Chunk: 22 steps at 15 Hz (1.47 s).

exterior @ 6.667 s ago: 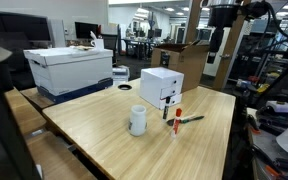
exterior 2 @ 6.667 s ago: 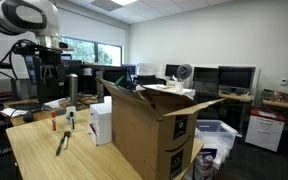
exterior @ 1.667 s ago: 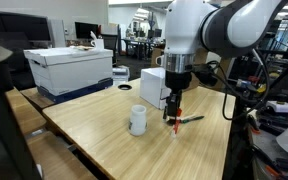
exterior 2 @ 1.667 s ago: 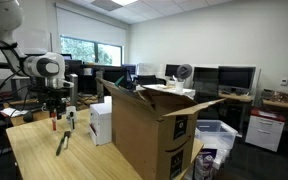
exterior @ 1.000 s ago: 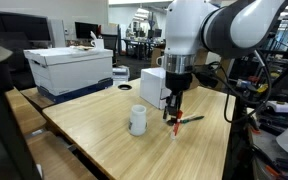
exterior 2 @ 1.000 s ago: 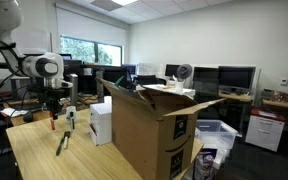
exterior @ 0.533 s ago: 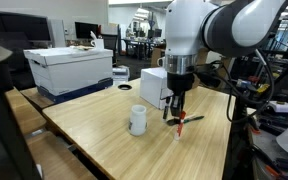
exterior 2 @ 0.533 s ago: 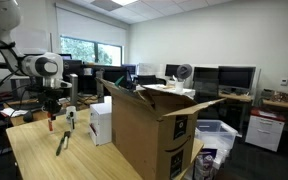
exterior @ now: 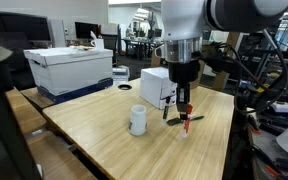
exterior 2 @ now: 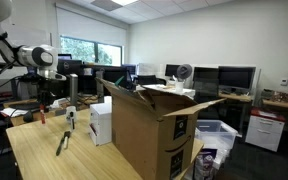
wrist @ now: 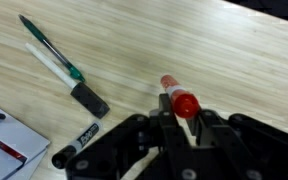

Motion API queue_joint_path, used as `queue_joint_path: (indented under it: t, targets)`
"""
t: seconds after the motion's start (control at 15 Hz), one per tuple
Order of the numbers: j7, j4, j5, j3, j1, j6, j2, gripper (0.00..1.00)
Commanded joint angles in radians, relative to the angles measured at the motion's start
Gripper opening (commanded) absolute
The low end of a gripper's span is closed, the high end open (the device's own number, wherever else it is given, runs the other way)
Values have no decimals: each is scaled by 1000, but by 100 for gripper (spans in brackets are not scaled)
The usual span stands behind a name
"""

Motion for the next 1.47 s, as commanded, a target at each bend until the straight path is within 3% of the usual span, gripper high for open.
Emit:
queue_joint_path:
  t: [0.0, 0.8, 1.4]
  targets:
    - [45, 108, -40, 24, 22, -112, -6, 8]
    - [75, 439, -187, 3, 52, -214, 182, 8]
    - [74, 591, -198, -45, 82, -276, 261, 8]
